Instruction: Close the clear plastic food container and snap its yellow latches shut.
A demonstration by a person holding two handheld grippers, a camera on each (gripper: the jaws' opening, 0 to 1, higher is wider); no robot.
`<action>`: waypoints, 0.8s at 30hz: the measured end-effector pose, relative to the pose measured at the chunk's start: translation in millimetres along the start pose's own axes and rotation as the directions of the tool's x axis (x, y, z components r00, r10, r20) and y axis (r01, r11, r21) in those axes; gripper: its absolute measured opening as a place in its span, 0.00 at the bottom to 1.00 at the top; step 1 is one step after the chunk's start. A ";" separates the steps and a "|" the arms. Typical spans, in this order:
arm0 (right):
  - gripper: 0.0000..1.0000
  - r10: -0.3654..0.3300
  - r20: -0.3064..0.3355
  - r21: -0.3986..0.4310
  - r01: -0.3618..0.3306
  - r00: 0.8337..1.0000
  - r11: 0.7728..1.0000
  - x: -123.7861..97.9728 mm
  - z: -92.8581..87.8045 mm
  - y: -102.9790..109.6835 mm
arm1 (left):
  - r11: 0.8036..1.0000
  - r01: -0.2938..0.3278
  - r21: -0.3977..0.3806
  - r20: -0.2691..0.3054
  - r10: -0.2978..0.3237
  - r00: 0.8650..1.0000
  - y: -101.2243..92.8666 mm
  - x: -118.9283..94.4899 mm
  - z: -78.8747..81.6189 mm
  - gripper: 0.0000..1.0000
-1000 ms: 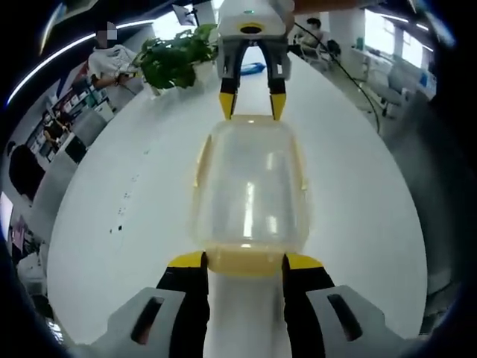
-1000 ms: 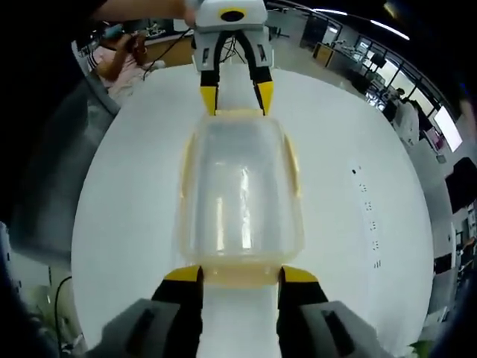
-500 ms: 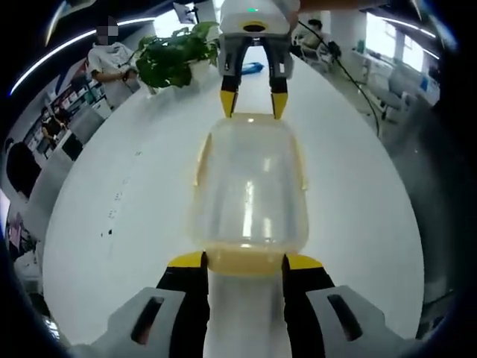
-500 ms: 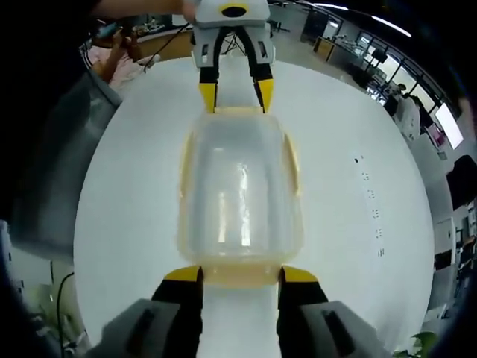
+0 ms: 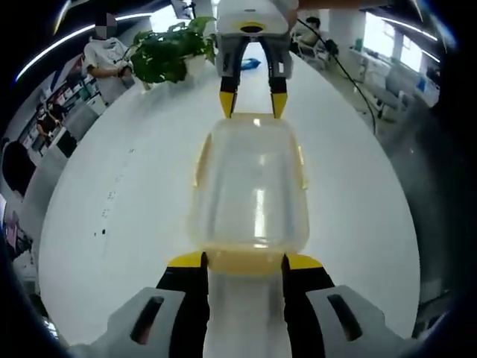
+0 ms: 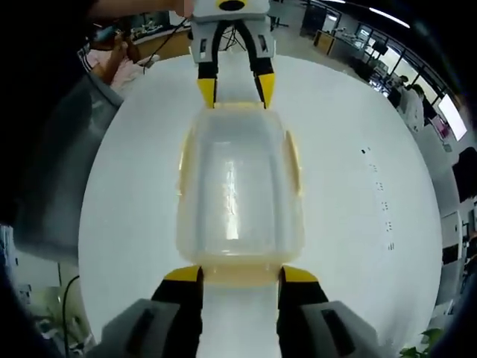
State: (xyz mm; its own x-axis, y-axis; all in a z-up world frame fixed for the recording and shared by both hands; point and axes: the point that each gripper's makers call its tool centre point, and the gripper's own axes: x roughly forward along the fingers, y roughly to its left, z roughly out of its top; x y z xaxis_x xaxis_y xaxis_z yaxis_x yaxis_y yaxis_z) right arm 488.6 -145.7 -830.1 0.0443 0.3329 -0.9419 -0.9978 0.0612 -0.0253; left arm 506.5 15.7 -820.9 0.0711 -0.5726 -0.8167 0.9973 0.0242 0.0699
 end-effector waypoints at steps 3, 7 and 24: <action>0.36 0.009 0.000 0.004 -0.009 1.000 1.000 1.7 -0.1 -0.2 | 1.000 0.006 -0.004 0.002 -0.006 1.000 -0.1 -0.1 -0.5 0.36; 0.36 0.022 0.009 0.007 -0.022 1.000 1.000 1.1 2.4 1.6 | 1.000 0.011 -0.006 0.003 -0.011 1.000 -0.6 -1.5 -2.5 0.36; 0.36 0.029 0.000 -0.015 -0.029 1.000 0.999 4.7 6.2 2.9 | 0.999 0.027 -0.036 0.014 -0.027 1.000 -4.1 -3.6 -8.0 0.36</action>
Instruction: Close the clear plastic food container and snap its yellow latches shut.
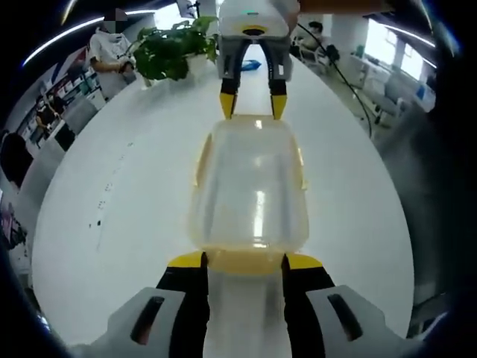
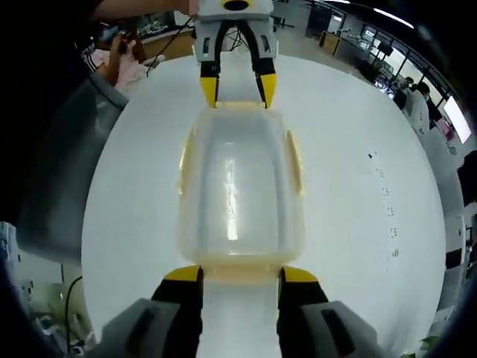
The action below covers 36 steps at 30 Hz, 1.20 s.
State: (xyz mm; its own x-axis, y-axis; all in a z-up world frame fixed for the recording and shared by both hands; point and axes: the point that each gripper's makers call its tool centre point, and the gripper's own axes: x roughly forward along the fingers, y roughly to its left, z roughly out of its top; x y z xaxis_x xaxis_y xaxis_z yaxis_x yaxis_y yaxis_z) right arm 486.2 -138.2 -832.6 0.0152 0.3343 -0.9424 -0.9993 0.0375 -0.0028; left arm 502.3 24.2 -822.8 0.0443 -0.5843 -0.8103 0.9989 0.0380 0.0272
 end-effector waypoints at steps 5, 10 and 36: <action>0.36 0.009 -0.001 0.004 -0.009 1.000 1.000 3.6 1.1 1.8 | 1.000 0.014 0.009 -0.006 -0.014 1.000 -0.7 0.6 -2.5 0.36; 0.36 0.011 -0.002 0.002 -0.011 1.000 1.000 4.2 1.9 1.6 | 1.000 0.018 0.008 -0.008 -0.018 1.000 -0.9 0.9 -3.0 0.36; 0.38 -0.027 0.170 0.077 0.014 0.985 0.997 -23.8 21.3 -5.5 | 0.999 -0.032 0.024 0.042 0.031 0.999 7.5 -25.7 -7.0 0.30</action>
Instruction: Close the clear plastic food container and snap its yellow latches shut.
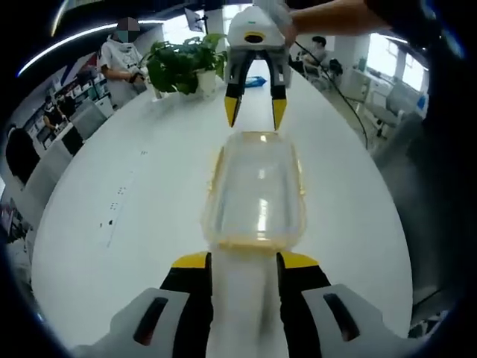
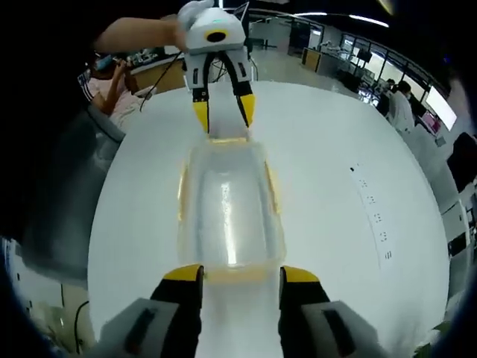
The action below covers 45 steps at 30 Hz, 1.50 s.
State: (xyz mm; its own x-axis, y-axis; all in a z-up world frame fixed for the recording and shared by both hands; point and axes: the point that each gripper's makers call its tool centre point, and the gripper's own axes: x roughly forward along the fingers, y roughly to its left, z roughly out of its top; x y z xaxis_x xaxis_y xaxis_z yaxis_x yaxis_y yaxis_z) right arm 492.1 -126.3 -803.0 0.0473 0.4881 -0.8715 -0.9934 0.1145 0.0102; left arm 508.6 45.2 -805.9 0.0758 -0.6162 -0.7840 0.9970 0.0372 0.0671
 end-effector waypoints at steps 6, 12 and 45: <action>0.33 0.006 0.020 -0.010 -0.006 1.000 1.000 3.3 10.1 7.9 | 0.999 -0.009 -0.032 0.056 0.011 0.998 2.3 0.1 13.9 0.29; 0.31 0.008 0.048 -0.025 -0.007 0.999 1.000 11.2 24.1 9.3 | 0.998 0.001 -0.070 0.154 0.010 0.988 0.5 7.5 43.2 0.28; 0.36 0.059 0.124 -0.078 -0.049 0.991 0.996 34.0 80.2 6.4 | 0.998 0.063 0.013 0.180 -0.064 0.981 -28.0 54.8 91.0 0.30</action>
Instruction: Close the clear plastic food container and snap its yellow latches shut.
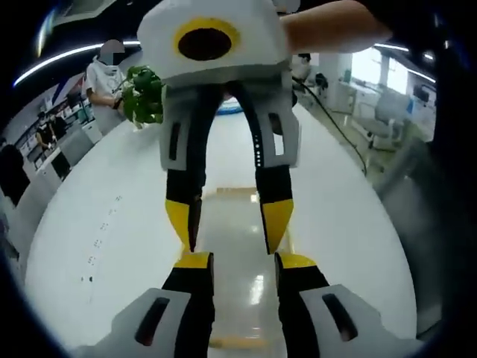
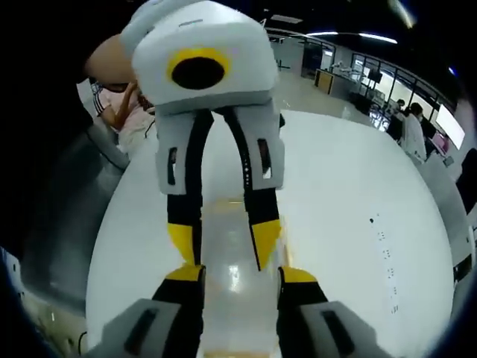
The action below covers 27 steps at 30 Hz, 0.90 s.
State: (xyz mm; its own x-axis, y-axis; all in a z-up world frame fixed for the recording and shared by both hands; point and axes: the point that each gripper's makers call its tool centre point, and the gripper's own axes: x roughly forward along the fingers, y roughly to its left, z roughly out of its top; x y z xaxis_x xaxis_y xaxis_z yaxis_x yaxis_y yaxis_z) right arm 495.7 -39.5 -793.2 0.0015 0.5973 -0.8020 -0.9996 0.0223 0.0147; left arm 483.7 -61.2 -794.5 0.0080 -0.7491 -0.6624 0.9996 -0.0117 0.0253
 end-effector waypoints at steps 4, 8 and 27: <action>0.38 0.014 -0.003 0.001 -0.014 1.000 1.000 1.2 1.9 -4.0 | 1.000 -0.001 -0.009 0.005 0.001 1.000 -5.8 1.0 1.9 0.33; 0.41 0.035 -0.021 0.004 -0.035 0.999 0.999 5.0 1.0 -6.8 | 1.000 -0.009 0.000 0.011 0.009 1.000 -10.7 1.5 3.1 0.35; 0.54 0.165 -0.171 0.014 -0.165 0.971 0.986 19.8 -20.4 -11.4 | 0.968 -0.136 0.212 -0.066 0.153 0.986 -30.6 15.8 -15.4 0.43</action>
State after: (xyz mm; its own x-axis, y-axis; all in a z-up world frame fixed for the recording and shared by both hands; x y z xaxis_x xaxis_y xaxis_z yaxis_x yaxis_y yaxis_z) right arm 506.5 -44.3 -821.4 -0.1679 0.4468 -0.8788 -0.9857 -0.0654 0.1551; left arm 453.7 -62.5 -817.3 0.1624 -0.6967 -0.6987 0.9606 -0.0501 0.2733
